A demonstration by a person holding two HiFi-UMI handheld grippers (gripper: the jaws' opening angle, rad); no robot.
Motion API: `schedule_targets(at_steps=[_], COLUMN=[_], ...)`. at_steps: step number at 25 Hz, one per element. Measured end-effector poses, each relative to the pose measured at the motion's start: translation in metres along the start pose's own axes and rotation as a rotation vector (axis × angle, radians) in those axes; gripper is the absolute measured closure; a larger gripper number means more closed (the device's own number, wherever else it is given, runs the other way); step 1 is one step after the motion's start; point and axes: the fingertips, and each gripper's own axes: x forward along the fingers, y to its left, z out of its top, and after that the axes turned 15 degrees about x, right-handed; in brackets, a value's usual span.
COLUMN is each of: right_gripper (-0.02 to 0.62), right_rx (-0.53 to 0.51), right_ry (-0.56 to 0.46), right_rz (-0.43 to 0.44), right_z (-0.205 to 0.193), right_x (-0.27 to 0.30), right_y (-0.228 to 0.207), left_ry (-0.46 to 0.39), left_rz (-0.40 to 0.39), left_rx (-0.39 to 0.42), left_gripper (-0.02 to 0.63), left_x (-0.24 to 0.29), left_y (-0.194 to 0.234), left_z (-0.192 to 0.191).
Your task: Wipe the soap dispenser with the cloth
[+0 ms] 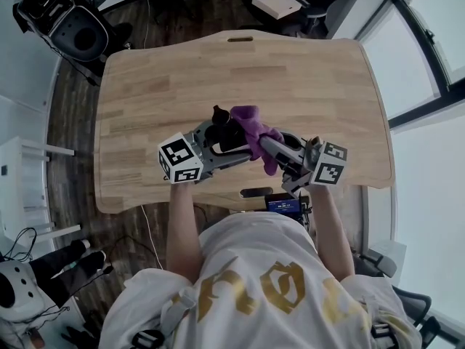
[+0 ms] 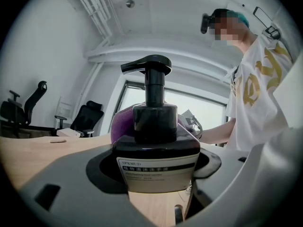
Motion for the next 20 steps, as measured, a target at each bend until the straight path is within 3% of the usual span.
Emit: schedule_targets(at_steps=[10,14,20], right_gripper=[0.545,0.545,0.545], right_rx=[-0.029,-0.034,0.037], right_ry=[-0.074,-0.090,-0.043], right_rz=[-0.123,-0.197,-0.109], right_z=[0.018,0.021,0.008], right_x=[-0.004,-0.005,-0.005], right_y=[-0.022,-0.036,-0.026], left_ry=[-0.023,-0.012,-0.027], left_rz=[-0.068,-0.055,0.001], left_rx=[-0.005,0.022,0.016], left_gripper=[0.250,0.250,0.250], left_x=[0.015,0.018,0.011], left_y=[-0.014,-0.012,0.001], left_z=[0.008,0.009,0.012])
